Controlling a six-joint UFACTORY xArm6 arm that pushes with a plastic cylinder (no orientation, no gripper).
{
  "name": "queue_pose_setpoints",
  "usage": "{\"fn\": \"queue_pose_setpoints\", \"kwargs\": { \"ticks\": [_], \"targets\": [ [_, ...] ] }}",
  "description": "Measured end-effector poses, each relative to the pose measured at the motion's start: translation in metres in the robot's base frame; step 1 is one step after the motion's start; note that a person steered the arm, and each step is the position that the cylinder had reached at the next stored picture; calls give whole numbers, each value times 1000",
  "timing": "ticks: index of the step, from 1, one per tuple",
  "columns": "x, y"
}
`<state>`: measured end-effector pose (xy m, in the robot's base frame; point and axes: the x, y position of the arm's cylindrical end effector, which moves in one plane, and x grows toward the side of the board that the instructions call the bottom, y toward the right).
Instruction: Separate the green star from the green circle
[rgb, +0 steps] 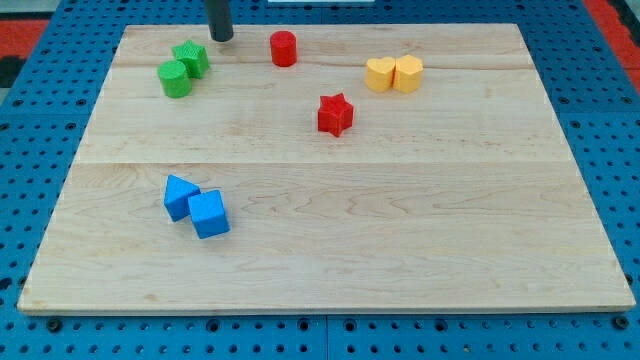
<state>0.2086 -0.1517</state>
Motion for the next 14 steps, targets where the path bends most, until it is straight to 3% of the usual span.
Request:
{"fn": "queue_pose_setpoints", "kwargs": {
  "ticks": [2, 3, 4, 5, 6, 8, 9, 10, 11, 12, 14],
  "targets": [
    [83, -8],
    [56, 10],
    [13, -19],
    [-3, -71],
    [53, -63],
    [116, -32],
    [89, -111],
    [48, -107],
    [55, -26],
    [119, 26],
    [75, 71]
  ]
}}
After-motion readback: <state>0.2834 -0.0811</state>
